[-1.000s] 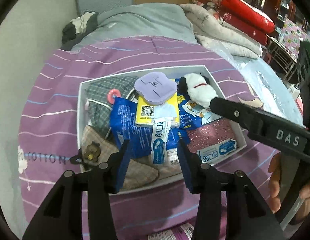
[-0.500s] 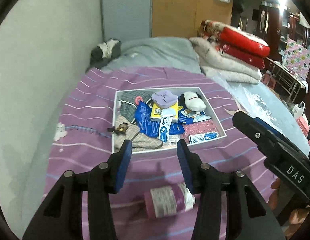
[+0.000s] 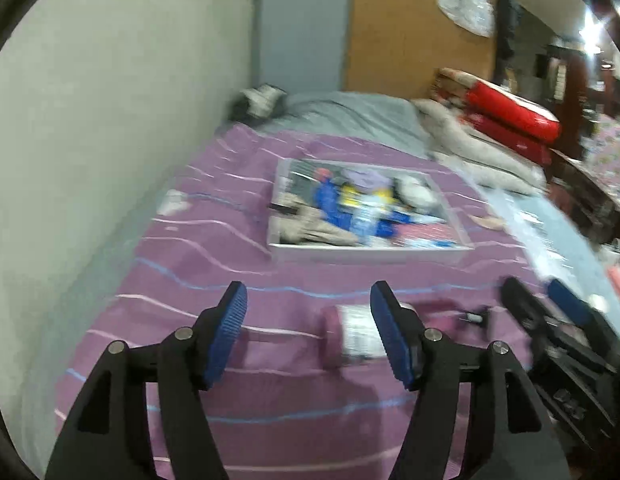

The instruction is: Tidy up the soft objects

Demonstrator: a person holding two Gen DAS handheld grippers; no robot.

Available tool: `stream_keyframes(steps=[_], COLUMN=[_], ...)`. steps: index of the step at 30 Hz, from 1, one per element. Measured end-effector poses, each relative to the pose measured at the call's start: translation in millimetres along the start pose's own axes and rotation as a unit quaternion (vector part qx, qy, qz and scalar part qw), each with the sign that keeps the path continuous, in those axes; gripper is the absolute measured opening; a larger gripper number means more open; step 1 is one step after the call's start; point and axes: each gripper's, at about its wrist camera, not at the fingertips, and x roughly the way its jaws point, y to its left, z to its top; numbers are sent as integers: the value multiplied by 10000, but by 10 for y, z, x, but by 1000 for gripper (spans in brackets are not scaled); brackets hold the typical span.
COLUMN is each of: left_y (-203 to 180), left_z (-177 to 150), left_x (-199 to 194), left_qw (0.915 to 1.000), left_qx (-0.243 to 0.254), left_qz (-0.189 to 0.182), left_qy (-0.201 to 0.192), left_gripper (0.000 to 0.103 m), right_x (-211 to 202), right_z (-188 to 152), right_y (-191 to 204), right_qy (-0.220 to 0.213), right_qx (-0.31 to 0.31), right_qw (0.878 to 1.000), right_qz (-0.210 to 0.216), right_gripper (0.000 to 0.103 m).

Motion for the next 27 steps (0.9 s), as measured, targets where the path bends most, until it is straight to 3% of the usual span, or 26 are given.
stream_keyframes(steps=[2, 5, 14, 27], left_y=[-5, 6, -33, -113], left_z=[-79, -162, -250, -309], left_x=[25, 128, 183, 190], left_qw=[9999, 9999, 9995, 9989], left_qx=[84, 41, 118, 318], left_qz=[49, -109, -222, -271], left_qy=[-108, 42, 191, 226], left_gripper=[65, 65, 65, 65], right_x=[14, 47, 173, 141], right_z=[-106, -187, -246, -262], right_y=[-12, -35, -84, 25], right_qy=[-47, -27, 214, 125], right_qx=[27, 77, 124, -126], right_qw=[10000, 9999, 9991, 9987], right_qz=[-71, -124, -358, -479], right_gripper=[81, 81, 81, 81])
